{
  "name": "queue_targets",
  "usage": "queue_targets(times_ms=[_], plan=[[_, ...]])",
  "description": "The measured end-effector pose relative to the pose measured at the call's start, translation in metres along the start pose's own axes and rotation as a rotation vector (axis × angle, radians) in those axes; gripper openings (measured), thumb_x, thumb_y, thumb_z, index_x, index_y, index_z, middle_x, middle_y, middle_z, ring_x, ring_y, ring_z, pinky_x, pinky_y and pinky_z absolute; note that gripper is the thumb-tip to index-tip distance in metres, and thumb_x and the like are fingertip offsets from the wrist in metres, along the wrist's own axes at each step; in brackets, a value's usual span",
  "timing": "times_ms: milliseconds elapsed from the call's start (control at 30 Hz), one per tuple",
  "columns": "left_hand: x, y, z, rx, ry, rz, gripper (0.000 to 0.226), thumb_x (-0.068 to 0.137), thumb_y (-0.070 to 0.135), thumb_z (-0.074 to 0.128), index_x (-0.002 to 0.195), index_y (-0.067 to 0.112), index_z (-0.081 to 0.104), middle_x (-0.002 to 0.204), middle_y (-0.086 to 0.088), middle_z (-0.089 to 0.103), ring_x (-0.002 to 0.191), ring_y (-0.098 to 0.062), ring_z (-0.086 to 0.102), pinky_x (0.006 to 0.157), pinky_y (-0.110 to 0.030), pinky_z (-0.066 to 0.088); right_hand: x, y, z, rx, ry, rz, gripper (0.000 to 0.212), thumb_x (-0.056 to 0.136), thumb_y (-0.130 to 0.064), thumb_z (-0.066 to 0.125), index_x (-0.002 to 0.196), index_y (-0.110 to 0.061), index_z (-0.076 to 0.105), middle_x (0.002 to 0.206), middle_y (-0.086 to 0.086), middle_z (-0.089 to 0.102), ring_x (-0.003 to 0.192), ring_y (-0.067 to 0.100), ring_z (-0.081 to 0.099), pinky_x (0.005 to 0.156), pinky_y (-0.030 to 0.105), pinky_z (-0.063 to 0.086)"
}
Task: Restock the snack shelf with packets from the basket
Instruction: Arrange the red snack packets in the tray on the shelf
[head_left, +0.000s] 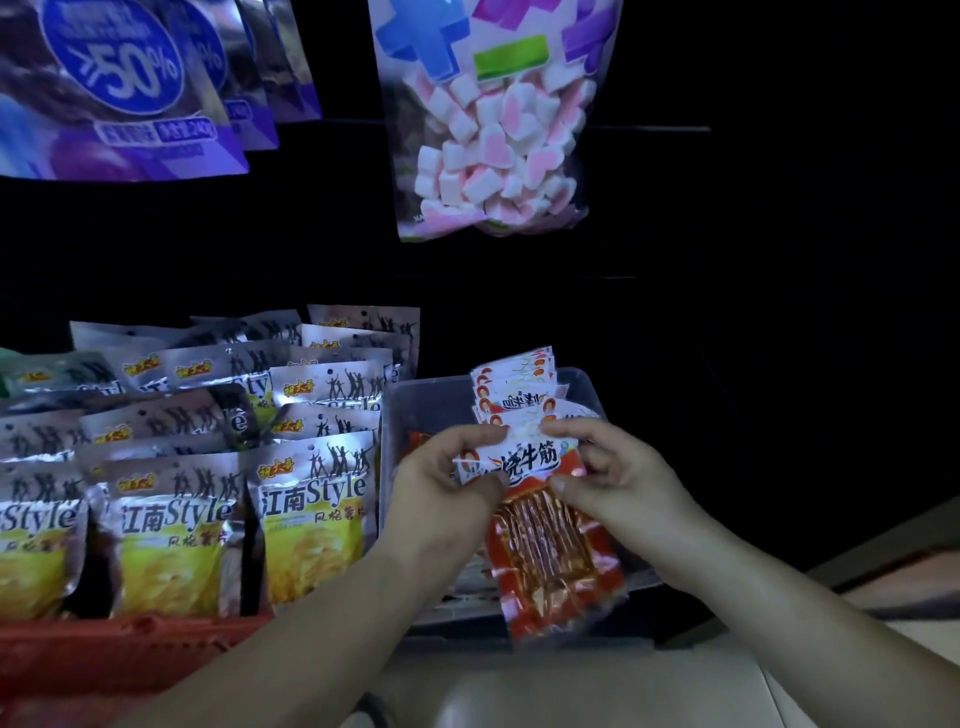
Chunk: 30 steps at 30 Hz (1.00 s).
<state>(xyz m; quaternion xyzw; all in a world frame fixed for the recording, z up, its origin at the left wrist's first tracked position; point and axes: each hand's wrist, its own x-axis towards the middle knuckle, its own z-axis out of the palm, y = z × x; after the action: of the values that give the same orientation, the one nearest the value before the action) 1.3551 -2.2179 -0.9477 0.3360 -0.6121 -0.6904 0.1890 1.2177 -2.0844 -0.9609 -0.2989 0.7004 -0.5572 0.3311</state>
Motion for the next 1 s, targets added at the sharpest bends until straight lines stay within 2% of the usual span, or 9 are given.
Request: queue_targets(times_ms=[100, 167, 267, 400, 467, 633, 800, 900, 1000], plan=[[0.001, -0.001, -0.002, -0.060, 0.028, 0.014, 0.035, 0.097, 0.001, 0.066, 0.116, 0.030, 0.069, 0.098, 0.004, 0.077, 0.079, -0.027, 0.076, 0.063, -0.041, 0.064, 0.001, 0.002, -0.002, 0.015, -0.037, 0.110, 0.048, 0.093, 0.003, 0.069, 0.116, -0.039, 0.072, 0.114, -0.003, 0.076, 0.104, 0.015, 0.073, 0.084, 0.035, 0.062], [0.003, -0.005, -0.004, -0.087, -0.025, 0.011, 0.043, 0.094, 0.003, 0.069, 0.125, 0.032, 0.065, 0.110, 0.005, 0.074, 0.084, -0.012, 0.075, 0.067, -0.030, 0.063, 0.003, 0.007, -0.002, 0.045, 0.076, 0.125, 0.053, 0.093, 0.003, 0.069, 0.120, -0.042, 0.071, 0.126, -0.002, 0.072, 0.113, 0.018, 0.070, 0.094, 0.043, 0.060], [-0.003, -0.012, 0.001, -0.032, -0.173, -0.056, 0.053, 0.089, -0.003, 0.073, 0.128, 0.031, 0.066, 0.120, 0.007, 0.067, 0.088, -0.013, 0.076, 0.068, -0.024, 0.061, 0.006, 0.009, -0.002, 0.179, 0.210, 0.125, 0.054, 0.095, 0.000, 0.067, 0.133, -0.038, 0.063, 0.126, -0.006, 0.072, 0.109, 0.013, 0.072, 0.089, 0.043, 0.061], [-0.004, -0.014, 0.008, -0.122, -0.154, -0.108, 0.054, 0.087, -0.014, 0.069, 0.127, 0.023, 0.066, 0.131, 0.002, 0.062, 0.087, -0.021, 0.077, 0.068, -0.034, 0.063, 0.003, 0.001, -0.016, 0.207, -0.025, 0.126, 0.074, 0.090, 0.005, 0.071, 0.147, -0.037, 0.048, 0.130, -0.009, 0.070, 0.115, 0.017, 0.070, 0.088, 0.044, 0.061], [0.000, -0.014, 0.006, -0.149, -0.101, -0.105, 0.052, 0.088, -0.010, 0.070, 0.128, 0.024, 0.065, 0.131, 0.002, 0.063, 0.090, -0.018, 0.076, 0.073, -0.035, 0.063, 0.000, -0.002, -0.024, 0.179, -0.143, 0.155, 0.085, 0.085, 0.014, 0.071, 0.146, -0.041, 0.048, 0.132, -0.006, 0.067, 0.112, 0.027, 0.071, 0.072, 0.042, 0.063], [-0.002, -0.011, 0.001, -0.213, -0.188, -0.101, 0.061, 0.085, -0.007, 0.075, 0.134, 0.028, 0.061, 0.125, 0.002, 0.070, 0.105, -0.020, 0.074, 0.084, -0.037, 0.063, -0.004, 0.000, -0.027, 0.047, -0.142, 0.115, 0.087, 0.081, 0.020, 0.071, 0.144, -0.037, 0.054, 0.130, 0.006, 0.062, 0.102, 0.028, 0.074, 0.071, 0.039, 0.063], [-0.004, -0.012, 0.005, -0.148, -0.252, -0.077, 0.072, 0.084, -0.013, 0.074, 0.136, 0.032, 0.053, 0.112, 0.003, 0.077, 0.105, -0.015, 0.073, 0.082, -0.032, 0.062, -0.004, 0.009, -0.014, -0.247, 0.021, -0.048, 0.091, 0.085, 0.007, 0.074, 0.126, -0.071, 0.052, 0.134, -0.019, 0.051, 0.110, 0.012, 0.066, 0.079, 0.034, 0.064], [-0.001, -0.018, 0.007, 0.027, -0.194, 0.050, 0.056, 0.084, -0.012, 0.074, 0.121, 0.029, 0.066, 0.114, 0.000, 0.074, 0.104, -0.015, 0.072, 0.075, -0.025, 0.061, -0.001, 0.002, -0.010, -0.286, 0.100, -0.213, 0.071, 0.093, -0.011, 0.074, 0.126, -0.071, 0.054, 0.138, -0.033, 0.046, 0.129, -0.003, 0.051, 0.090, 0.022, 0.057], [0.001, -0.021, 0.009, 0.344, -0.206, 0.352, 0.036, 0.082, -0.008, 0.072, 0.083, 0.028, 0.070, 0.107, 0.016, 0.064, 0.103, -0.011, 0.065, 0.077, -0.024, 0.059, 0.001, -0.011, 0.003, 0.010, -0.023, -0.053, 0.052, 0.098, -0.029, 0.068, 0.131, -0.067, 0.053, 0.142, -0.021, 0.056, 0.126, -0.001, 0.057, 0.103, 0.031, 0.052]])
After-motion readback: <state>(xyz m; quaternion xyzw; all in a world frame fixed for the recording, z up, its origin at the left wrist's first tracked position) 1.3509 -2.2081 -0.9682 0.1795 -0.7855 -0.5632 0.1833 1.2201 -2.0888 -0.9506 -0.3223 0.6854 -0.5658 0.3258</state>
